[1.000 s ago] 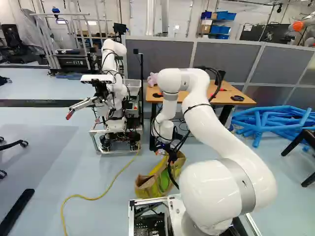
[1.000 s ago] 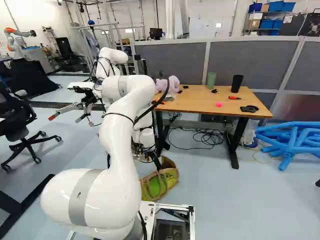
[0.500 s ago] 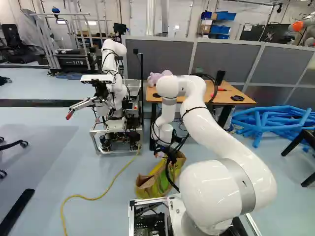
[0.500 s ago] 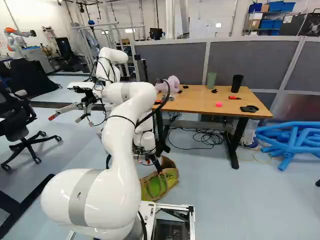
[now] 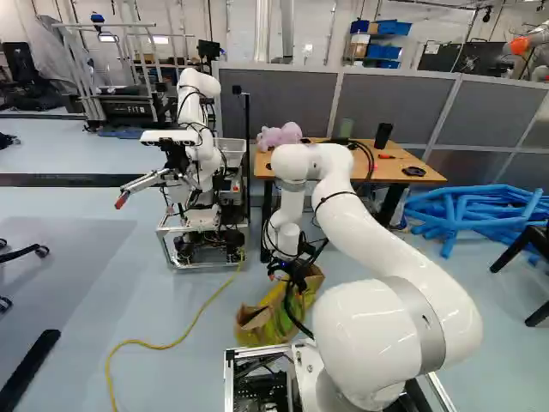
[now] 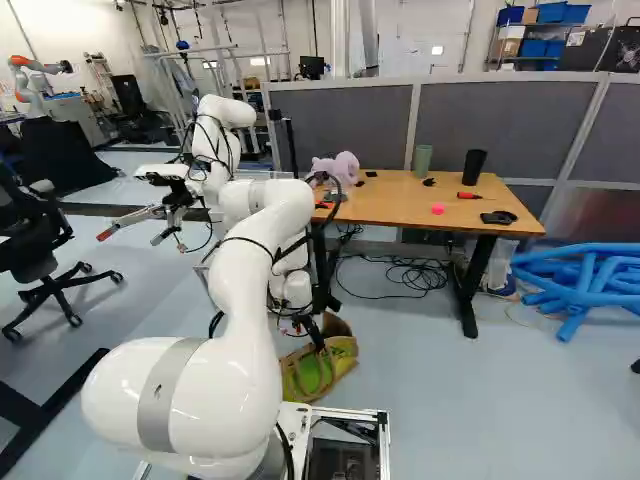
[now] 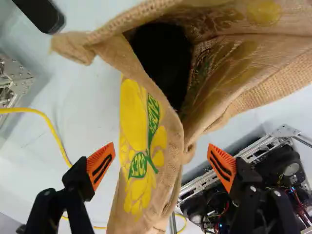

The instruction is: Pick up the bag on the ground and place it on the table

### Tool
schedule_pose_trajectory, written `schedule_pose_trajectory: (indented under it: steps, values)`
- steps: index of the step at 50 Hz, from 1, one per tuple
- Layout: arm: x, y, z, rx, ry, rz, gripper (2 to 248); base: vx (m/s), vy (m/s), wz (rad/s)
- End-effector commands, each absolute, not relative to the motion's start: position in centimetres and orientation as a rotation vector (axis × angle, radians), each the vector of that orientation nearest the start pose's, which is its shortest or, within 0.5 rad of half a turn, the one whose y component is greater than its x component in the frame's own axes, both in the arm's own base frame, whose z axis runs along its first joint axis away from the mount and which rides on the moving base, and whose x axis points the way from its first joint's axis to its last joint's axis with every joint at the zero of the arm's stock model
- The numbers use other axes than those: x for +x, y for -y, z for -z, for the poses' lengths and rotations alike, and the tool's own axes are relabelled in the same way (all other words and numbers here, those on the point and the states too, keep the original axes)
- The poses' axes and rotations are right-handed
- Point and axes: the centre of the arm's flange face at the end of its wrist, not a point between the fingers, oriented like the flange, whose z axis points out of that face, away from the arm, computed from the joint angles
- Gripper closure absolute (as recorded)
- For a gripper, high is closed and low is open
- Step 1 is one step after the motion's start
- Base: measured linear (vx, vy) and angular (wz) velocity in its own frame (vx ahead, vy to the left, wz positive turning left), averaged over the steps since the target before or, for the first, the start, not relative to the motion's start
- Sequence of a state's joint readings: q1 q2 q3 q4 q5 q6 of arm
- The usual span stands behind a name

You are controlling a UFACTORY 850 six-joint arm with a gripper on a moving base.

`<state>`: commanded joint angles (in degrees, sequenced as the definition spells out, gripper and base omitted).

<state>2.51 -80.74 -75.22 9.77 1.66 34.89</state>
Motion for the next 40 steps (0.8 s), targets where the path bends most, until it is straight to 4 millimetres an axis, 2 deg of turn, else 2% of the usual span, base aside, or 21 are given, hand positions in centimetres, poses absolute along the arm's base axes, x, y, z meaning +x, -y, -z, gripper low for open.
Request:
schedule_pose_trajectory:
  steps: [40]
  values:
    - [48.7, -2.1, 16.1, -2.962, -1.141, -0.107, 3, 0.0, 0.0, 0.0]
